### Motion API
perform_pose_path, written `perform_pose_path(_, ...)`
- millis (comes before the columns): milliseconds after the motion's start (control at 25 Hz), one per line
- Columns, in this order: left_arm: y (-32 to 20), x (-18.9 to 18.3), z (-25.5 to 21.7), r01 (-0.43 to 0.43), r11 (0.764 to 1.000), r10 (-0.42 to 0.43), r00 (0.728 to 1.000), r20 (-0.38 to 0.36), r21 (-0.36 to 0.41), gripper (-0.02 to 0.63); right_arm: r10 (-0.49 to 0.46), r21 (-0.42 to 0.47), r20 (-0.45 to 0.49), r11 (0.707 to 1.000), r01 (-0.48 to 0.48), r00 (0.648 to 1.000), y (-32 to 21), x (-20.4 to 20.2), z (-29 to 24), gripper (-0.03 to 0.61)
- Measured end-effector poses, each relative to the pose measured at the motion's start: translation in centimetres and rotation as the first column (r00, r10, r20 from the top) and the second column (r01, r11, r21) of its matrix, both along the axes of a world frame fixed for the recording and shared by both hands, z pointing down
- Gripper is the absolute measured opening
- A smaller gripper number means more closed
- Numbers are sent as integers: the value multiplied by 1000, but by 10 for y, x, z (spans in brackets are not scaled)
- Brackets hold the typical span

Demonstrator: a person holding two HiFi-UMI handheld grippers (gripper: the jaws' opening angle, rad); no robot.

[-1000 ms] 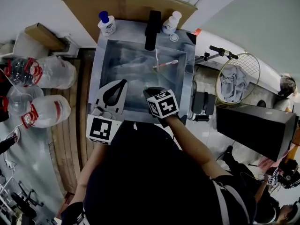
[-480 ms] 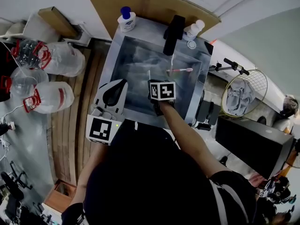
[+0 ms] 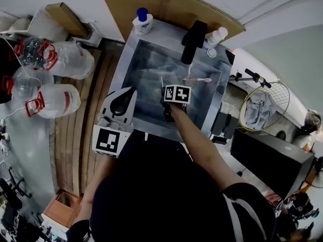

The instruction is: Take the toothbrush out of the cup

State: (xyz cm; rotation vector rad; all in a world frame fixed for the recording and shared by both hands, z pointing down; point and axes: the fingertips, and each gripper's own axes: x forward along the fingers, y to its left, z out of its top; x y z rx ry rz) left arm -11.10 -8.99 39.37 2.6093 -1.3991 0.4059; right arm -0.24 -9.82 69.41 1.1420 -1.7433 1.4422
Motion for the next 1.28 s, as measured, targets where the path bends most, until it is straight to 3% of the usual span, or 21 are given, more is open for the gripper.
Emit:
perform_pose_path(280, 1, 7, 0, -20, 1000, 20, 1000, 5, -1, 20, 56, -40, 49, 998, -55, 997, -1, 3, 12, 41)
perform_pose_path(640, 6, 12, -1, -37, 999, 37, 999, -5, 0, 20, 120, 99, 59, 987, -125, 991, 0, 24, -19, 43)
perform_pose_path(840, 8, 23, -4, -72, 997, 72, 997, -16, 6, 20, 155, 208, 4, 966, -152, 988, 8, 49, -44, 43)
perform_pose_path(1000, 10, 36, -8, -105, 994, 106, 993, -48, 27, 20, 219, 350, -50, 918, -188, 974, 11, 76, -76, 43)
perform_pose_path(1160, 14, 54, -8, -160, 986, 162, 986, -45, 33, 20, 288, 500, -79, 840, -212, 955, 15, 101, -117, 43)
perform_pose_path(1280, 17, 72, -13, -204, 978, 207, 977, -60, 49, 20, 299, 605, -121, 778, -168, 947, 16, 112, -147, 43)
